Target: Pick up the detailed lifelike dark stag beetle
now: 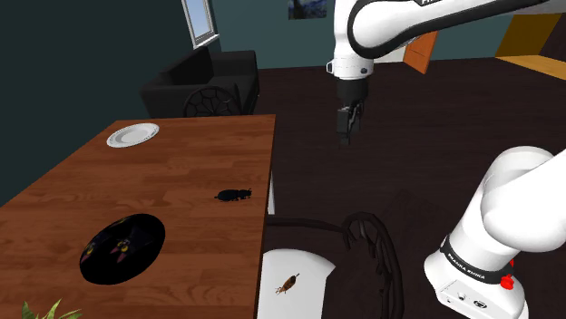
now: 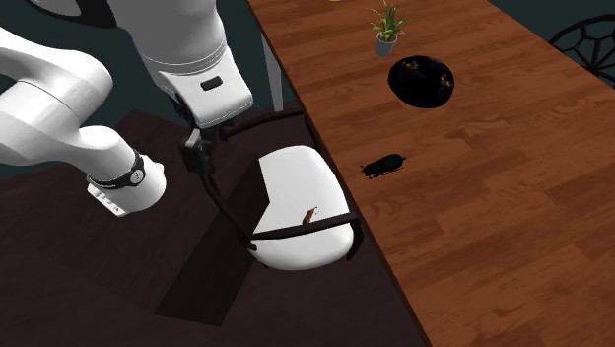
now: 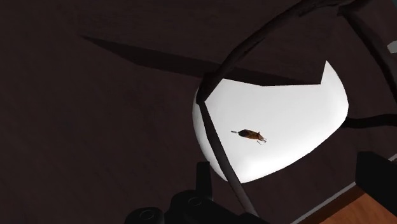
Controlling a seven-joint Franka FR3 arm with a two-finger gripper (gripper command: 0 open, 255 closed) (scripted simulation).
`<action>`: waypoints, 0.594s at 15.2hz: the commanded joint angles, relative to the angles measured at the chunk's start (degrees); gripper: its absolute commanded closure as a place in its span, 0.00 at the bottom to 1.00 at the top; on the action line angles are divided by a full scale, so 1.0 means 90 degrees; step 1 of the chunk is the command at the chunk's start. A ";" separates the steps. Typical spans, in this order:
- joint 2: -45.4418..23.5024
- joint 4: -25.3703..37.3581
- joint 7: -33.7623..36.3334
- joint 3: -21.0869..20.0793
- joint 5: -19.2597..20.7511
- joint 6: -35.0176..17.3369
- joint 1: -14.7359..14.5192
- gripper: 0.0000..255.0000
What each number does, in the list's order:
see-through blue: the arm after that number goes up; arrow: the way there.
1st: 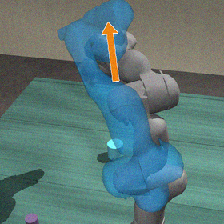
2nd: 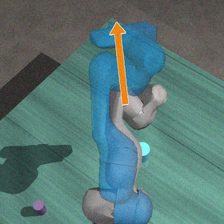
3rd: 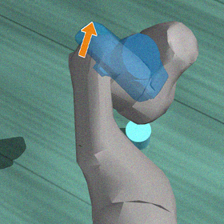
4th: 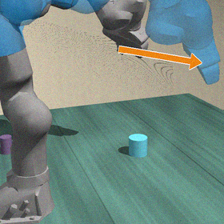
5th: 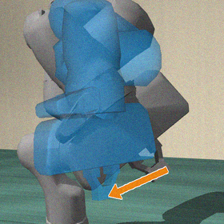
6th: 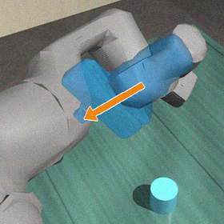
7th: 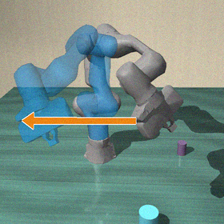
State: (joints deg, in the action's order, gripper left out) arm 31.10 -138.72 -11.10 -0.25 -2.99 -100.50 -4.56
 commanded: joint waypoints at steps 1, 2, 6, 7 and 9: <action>-0.0416 0.0069 -0.0012 -0.0101 -0.0049 -0.0423 -0.0099 0.00; -0.0626 0.0130 -0.0024 -0.0144 -0.0063 -0.0604 -0.0139 0.00; -0.1487 0.0452 -0.0061 -0.0318 -0.0088 -0.1269 -0.0290 0.00; -0.1705 0.0552 -0.0067 -0.0362 -0.0085 -0.1420 -0.0326 0.00; -0.2144 0.0772 -0.0074 -0.0448 -0.0068 -0.1701 -0.0392 0.00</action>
State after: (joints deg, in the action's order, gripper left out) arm 13.80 -132.94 -11.42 -4.09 -3.78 -114.62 -7.93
